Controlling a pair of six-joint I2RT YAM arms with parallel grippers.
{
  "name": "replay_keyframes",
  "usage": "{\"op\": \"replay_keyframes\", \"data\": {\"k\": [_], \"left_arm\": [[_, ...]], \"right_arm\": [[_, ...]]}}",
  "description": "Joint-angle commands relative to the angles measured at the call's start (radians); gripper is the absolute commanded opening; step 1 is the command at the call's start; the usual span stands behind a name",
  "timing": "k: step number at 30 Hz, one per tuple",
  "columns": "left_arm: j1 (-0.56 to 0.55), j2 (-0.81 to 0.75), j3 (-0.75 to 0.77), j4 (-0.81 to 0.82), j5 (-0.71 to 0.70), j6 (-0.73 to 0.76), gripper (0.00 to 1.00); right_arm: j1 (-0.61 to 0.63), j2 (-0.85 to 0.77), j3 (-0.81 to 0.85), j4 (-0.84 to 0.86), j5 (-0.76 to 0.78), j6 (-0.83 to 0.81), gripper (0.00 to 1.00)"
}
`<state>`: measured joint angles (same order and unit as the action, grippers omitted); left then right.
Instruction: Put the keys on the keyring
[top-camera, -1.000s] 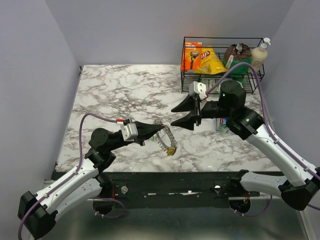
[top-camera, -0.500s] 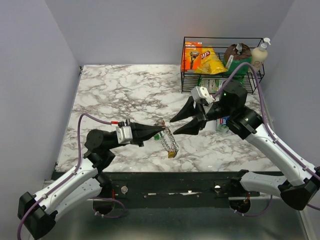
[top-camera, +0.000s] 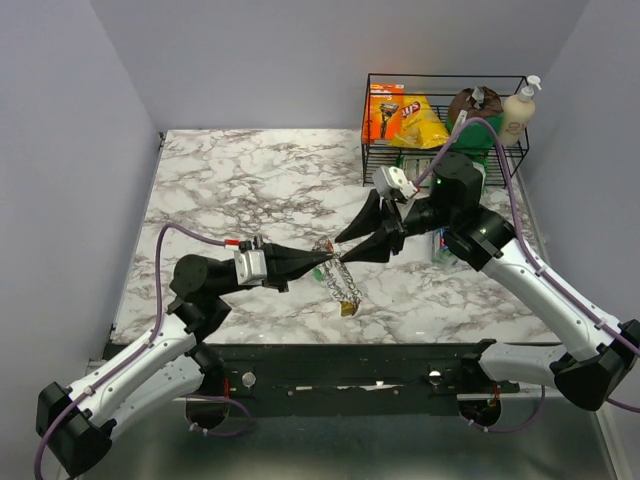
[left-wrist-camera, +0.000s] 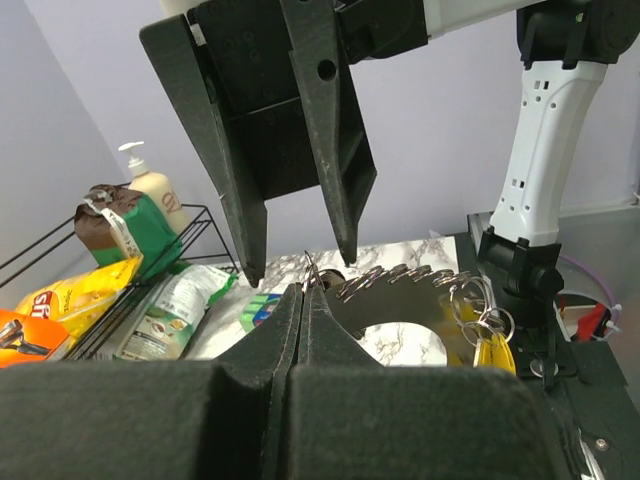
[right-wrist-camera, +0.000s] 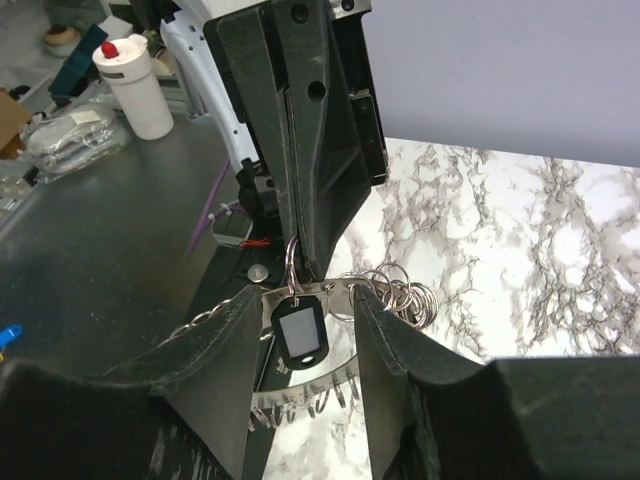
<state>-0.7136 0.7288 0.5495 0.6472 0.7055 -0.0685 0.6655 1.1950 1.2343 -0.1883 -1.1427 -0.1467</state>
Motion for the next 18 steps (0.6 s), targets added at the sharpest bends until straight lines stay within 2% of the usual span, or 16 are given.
{"op": "replay_keyframes", "data": {"k": [1, 5, 6, 8, 12, 18], "left_arm": [[0.002, -0.003, 0.043, 0.028, 0.020, 0.013, 0.00], [0.002, 0.001, 0.044, 0.028, 0.023, 0.012, 0.00], [0.000, 0.003, 0.044, 0.028, 0.023, 0.012, 0.00], [0.002, 0.001, 0.047, 0.026, 0.023, 0.013, 0.00], [0.002, -0.002, 0.053, 0.019, 0.025, 0.018, 0.00], [0.000, -0.015, 0.059, -0.004, 0.023, 0.030, 0.00]], "right_arm": [[-0.006, 0.005, 0.036, 0.009, -0.009, 0.019, 0.44], [-0.006, 0.009, 0.034, 0.007, -0.015, 0.022, 0.32], [-0.006, 0.009, 0.034, 0.006, -0.015, 0.022, 0.25], [-0.006, 0.012, 0.031, 0.003, -0.020, 0.021, 0.21], [-0.006, 0.020, 0.033, -0.016, -0.029, 0.003, 0.03], [-0.006, 0.018, 0.027, -0.048, -0.022, -0.037, 0.00]]}}
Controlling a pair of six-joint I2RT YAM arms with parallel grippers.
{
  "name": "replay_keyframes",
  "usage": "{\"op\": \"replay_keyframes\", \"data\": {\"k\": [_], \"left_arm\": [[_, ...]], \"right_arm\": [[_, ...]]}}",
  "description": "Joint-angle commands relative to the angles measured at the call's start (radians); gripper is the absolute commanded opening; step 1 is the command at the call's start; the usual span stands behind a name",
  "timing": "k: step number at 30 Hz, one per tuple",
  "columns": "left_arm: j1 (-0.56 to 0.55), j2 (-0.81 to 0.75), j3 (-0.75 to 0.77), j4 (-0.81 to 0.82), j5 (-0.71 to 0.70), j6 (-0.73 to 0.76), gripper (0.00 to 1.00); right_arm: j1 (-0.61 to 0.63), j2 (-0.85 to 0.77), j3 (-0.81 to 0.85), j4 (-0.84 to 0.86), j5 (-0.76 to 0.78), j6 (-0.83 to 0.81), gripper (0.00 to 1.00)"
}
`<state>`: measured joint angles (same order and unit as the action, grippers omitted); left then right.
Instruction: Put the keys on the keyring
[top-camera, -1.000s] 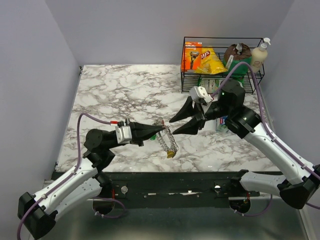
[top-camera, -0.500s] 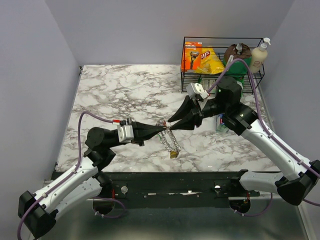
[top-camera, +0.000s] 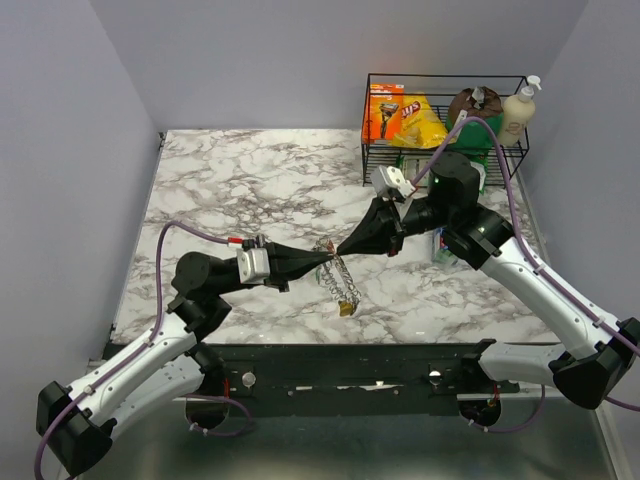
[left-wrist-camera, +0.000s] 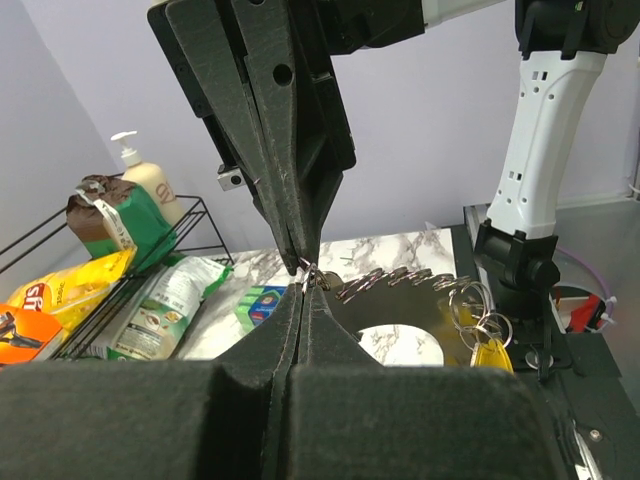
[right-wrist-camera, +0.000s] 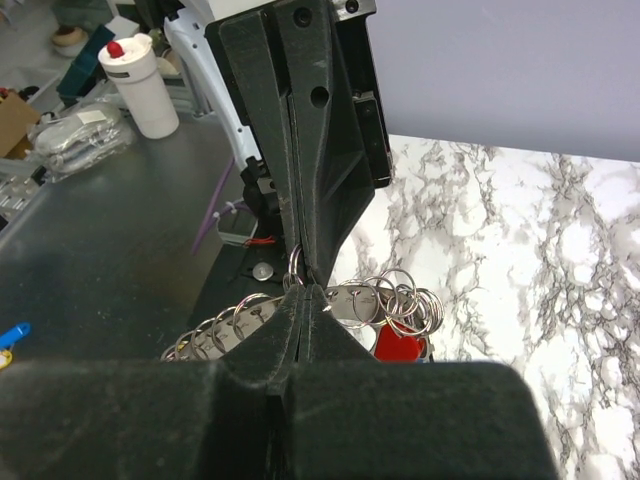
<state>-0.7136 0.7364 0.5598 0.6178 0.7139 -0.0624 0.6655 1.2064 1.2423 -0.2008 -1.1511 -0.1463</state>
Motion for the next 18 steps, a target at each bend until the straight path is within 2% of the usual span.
{"op": "replay_keyframes", "data": {"k": [1, 18], "left_arm": [[0.002, -0.025, 0.052, 0.019, 0.015, 0.027, 0.00], [0.000, -0.052, 0.071, -0.030, 0.024, 0.047, 0.00]], "right_arm": [[-0.006, 0.005, 0.017, -0.041, -0.012, -0.042, 0.01], [-0.006, 0.021, -0.003, -0.097, 0.056, -0.114, 0.01]]}}
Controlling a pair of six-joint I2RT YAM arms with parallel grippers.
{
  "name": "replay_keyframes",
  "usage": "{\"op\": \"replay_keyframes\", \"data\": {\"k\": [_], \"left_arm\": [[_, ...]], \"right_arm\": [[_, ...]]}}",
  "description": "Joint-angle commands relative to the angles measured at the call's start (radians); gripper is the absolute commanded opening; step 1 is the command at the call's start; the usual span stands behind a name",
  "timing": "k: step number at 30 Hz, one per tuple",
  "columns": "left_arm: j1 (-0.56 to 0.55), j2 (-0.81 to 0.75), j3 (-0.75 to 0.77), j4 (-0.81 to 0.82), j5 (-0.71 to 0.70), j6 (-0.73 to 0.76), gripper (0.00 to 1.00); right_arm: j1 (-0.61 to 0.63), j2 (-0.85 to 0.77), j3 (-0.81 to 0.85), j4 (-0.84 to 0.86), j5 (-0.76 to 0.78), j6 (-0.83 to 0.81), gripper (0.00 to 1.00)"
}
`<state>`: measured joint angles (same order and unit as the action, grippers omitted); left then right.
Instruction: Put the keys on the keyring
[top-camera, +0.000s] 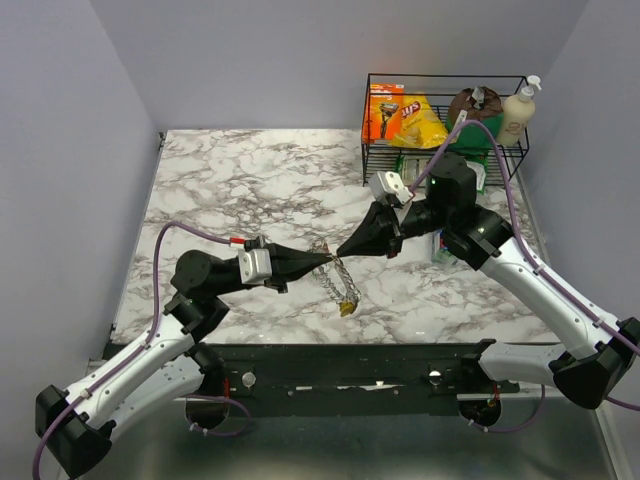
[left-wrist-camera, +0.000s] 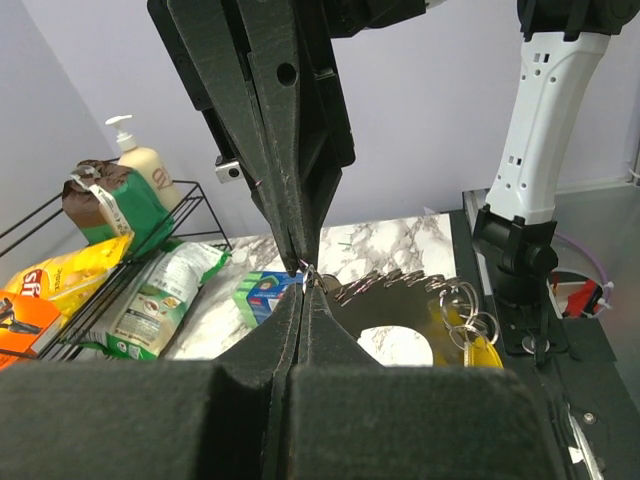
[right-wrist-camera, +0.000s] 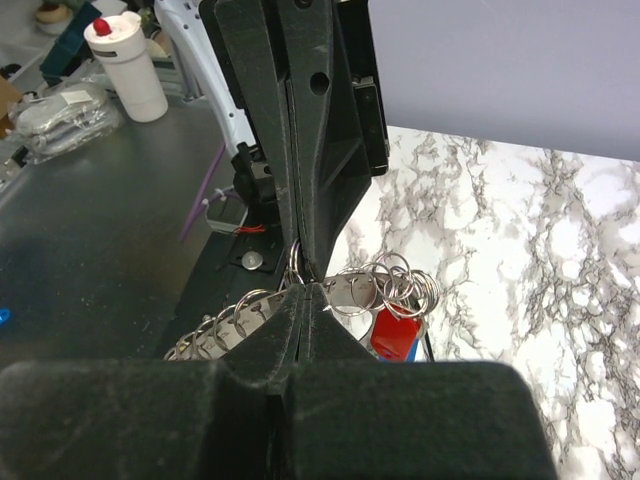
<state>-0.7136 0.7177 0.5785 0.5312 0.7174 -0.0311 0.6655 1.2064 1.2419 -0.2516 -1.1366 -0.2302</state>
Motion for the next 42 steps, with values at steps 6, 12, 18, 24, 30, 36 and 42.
{"op": "replay_keyframes", "data": {"k": [6, 12, 18, 24, 30, 36, 42], "left_arm": [[0.002, -0.043, 0.058, 0.036, 0.020, 0.026, 0.00], [0.002, -0.047, 0.064, 0.018, 0.020, 0.026, 0.00], [0.002, -0.046, 0.067, 0.016, 0.022, 0.026, 0.00], [0.000, -0.057, 0.076, -0.069, 0.010, 0.089, 0.00], [0.002, -0.078, 0.118, -0.218, 0.024, 0.154, 0.00], [0.000, -0.083, 0.161, -0.303, 0.071, 0.180, 0.00], [0.002, -0.072, 0.187, -0.347, 0.108, 0.191, 0.00]], "right_arm": [[-0.006, 0.031, -0.004, -0.064, 0.063, -0.049, 0.00], [-0.006, 0.036, -0.004, -0.083, 0.086, -0.066, 0.00], [-0.006, 0.042, -0.001, -0.094, 0.086, -0.073, 0.00], [-0.006, -0.005, -0.012, -0.097, 0.117, -0.093, 0.14], [-0.020, -0.087, -0.039, -0.097, 0.083, -0.149, 0.55], [-0.021, -0.081, -0.016, -0.090, -0.051, -0.140, 0.71], [-0.011, -0.062, -0.007, -0.057, -0.052, -0.078, 0.72]]}}
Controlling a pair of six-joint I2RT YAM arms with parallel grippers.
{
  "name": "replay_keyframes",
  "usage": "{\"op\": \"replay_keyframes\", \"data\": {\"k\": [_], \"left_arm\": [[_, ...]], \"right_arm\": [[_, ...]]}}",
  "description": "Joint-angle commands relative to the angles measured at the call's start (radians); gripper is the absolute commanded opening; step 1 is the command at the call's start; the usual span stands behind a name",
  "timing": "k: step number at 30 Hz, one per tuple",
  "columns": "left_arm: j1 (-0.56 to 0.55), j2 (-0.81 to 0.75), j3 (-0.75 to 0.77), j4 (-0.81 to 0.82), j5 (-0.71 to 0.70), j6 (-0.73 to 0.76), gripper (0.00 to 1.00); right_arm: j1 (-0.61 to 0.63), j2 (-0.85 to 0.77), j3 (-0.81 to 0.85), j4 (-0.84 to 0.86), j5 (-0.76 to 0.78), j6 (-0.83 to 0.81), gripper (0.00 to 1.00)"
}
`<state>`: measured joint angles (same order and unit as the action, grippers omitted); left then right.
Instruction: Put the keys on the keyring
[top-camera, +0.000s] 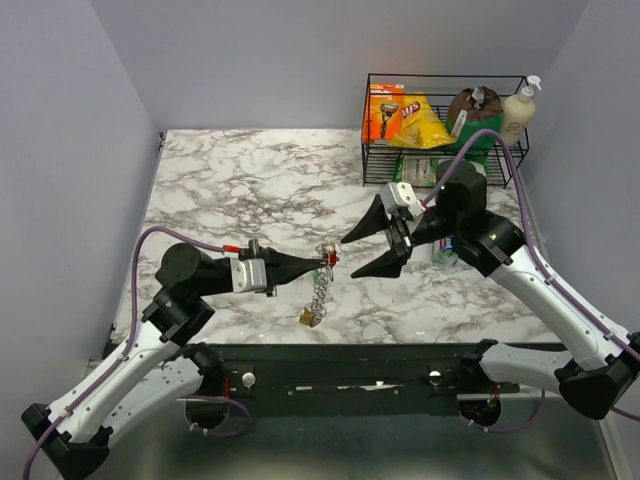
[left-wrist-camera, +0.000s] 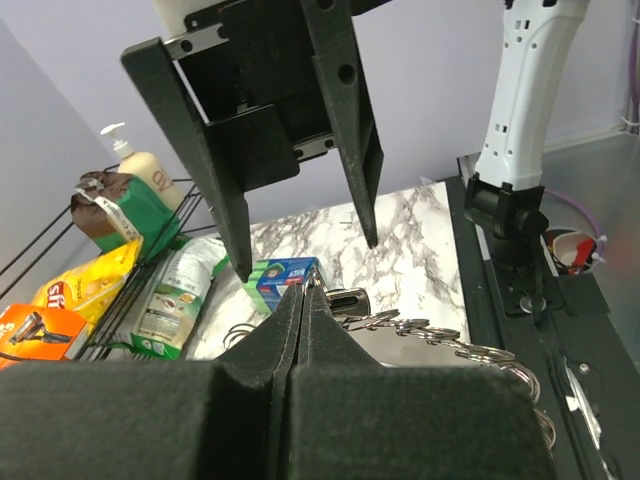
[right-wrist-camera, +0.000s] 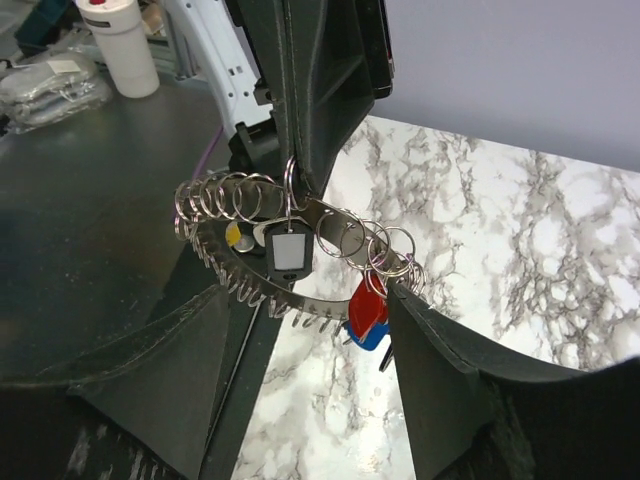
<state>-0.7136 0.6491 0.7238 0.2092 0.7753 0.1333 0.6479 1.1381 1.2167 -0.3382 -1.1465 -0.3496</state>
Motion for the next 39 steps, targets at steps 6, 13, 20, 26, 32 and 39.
{"op": "replay_keyframes", "data": {"k": [6, 13, 20, 26, 32, 39], "left_arm": [[0.000, 0.020, 0.062, -0.051, 0.073, 0.037, 0.00], [0.000, 0.023, 0.065, -0.051, 0.074, 0.037, 0.00], [0.000, 0.023, 0.063, -0.051, 0.070, 0.037, 0.00], [0.002, 0.024, 0.059, -0.050, 0.065, 0.038, 0.00], [0.002, 0.020, 0.055, -0.051, 0.065, 0.038, 0.00], [0.002, 0.001, 0.049, -0.074, 0.061, 0.049, 0.00]], "right_arm": [[0.045, 0.022, 0.021, 0.079, -0.013, 0.121, 0.62], [0.064, 0.045, 0.032, 0.097, -0.027, 0.153, 0.47], [0.085, 0.066, 0.035, 0.099, -0.033, 0.164, 0.46], [0.099, 0.080, 0.038, 0.097, -0.029, 0.172, 0.40], [0.104, 0.088, 0.038, 0.094, -0.018, 0.175, 0.26], [0.107, 0.083, 0.046, 0.065, -0.003, 0.153, 0.01]]}}
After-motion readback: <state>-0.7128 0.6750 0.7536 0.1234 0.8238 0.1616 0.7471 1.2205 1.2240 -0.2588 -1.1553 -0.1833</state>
